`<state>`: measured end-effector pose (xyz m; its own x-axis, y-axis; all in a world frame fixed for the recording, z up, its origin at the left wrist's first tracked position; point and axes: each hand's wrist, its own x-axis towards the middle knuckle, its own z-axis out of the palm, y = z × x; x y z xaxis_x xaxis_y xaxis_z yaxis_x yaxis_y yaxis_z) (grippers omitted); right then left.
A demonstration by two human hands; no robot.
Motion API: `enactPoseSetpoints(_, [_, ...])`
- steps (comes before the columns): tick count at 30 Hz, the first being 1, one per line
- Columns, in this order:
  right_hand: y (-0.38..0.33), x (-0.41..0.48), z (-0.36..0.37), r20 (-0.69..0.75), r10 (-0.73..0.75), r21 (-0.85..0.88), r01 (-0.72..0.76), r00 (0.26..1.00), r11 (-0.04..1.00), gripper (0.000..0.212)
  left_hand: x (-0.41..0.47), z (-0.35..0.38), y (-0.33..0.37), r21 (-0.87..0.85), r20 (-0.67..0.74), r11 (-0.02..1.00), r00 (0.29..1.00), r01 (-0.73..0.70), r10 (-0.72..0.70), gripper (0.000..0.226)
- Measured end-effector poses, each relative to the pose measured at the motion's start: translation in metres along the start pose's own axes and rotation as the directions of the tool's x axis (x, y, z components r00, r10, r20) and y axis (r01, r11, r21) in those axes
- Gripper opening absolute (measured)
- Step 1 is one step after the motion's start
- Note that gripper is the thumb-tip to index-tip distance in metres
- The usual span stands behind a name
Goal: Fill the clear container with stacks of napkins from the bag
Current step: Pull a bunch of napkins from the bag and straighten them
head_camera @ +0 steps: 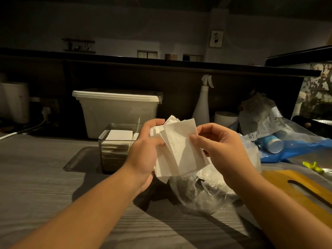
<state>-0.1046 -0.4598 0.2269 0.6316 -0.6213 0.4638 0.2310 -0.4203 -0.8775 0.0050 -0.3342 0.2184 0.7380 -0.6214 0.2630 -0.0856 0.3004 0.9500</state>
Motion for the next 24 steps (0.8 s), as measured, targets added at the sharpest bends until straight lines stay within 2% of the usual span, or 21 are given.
enactPoseSetpoints(4, [0.003,-0.001,0.004,0.011,-0.017,-0.119,0.018,1.000,0.993,0.003,0.000,0.000,0.000,-0.015,0.013,1.000,1.000,0.015,-0.014,0.039])
enactPoseSetpoints(9, [0.007,-0.002,0.007,-0.047,-0.046,-0.202,0.036,0.998,0.979,0.004,-0.001,0.001,-0.001,-0.086,0.059,0.996,0.998,0.037,-0.032,0.035])
enactPoseSetpoints(13, [0.009,-0.002,0.006,-0.050,-0.043,-0.210,0.031,0.998,0.977,0.005,-0.002,0.001,0.000,-0.083,0.073,0.995,0.996,0.056,-0.050,0.030])
enactPoseSetpoints(17, [0.008,-0.003,0.006,-0.080,-0.058,-0.221,0.039,0.995,0.975,0.003,0.000,0.001,0.000,-0.083,0.046,0.995,0.998,0.055,-0.052,0.036])
enactPoseSetpoints(20, [0.005,0.000,0.003,-0.132,0.024,-0.123,-0.040,0.991,0.992,0.006,0.000,0.001,0.000,-0.082,0.037,0.995,0.997,0.063,-0.061,0.038])
enactPoseSetpoints(24, [-0.001,0.005,-0.007,-0.167,0.271,0.188,-0.240,0.948,0.953,0.007,0.000,0.000,-0.001,-0.081,0.056,0.993,0.995,0.082,-0.078,0.043])
